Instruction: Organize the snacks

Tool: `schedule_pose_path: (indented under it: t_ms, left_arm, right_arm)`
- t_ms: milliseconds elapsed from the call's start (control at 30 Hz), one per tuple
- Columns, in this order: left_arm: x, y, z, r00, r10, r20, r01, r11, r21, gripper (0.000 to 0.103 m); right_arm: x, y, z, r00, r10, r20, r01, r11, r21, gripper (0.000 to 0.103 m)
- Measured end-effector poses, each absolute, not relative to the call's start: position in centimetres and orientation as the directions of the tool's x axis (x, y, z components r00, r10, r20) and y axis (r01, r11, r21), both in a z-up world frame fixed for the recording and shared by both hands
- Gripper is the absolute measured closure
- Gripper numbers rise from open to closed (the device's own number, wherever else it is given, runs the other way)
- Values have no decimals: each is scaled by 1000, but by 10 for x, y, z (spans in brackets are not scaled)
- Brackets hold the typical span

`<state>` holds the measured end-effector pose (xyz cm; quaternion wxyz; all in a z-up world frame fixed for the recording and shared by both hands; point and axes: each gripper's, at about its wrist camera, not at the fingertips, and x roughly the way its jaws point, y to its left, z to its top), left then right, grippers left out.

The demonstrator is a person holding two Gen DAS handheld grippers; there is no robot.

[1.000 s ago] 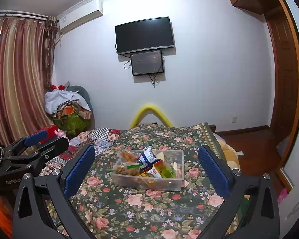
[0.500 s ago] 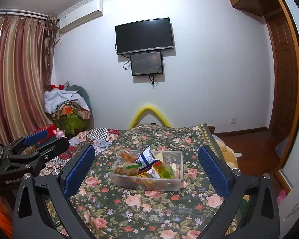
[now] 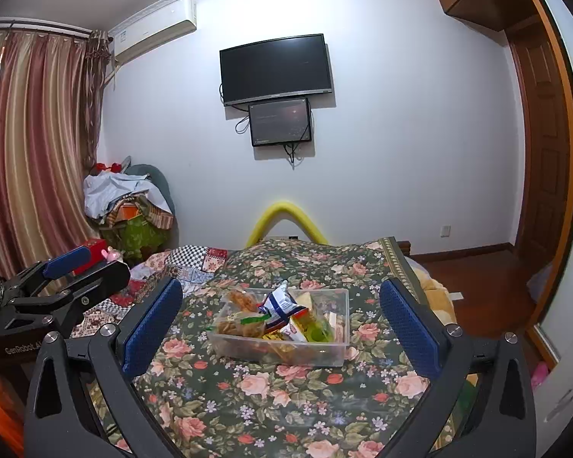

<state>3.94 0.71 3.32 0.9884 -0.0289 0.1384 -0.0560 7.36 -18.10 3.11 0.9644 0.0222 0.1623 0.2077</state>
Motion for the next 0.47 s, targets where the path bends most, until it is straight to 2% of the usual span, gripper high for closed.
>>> schedule_pose_path:
  t_ms: [467]
  left_arm:
    - [44,7,30,948,-128,-291,107,991,-85,0]
  right_arm:
    - [74,-182,29,862,402,-308,-388,915,108,0]
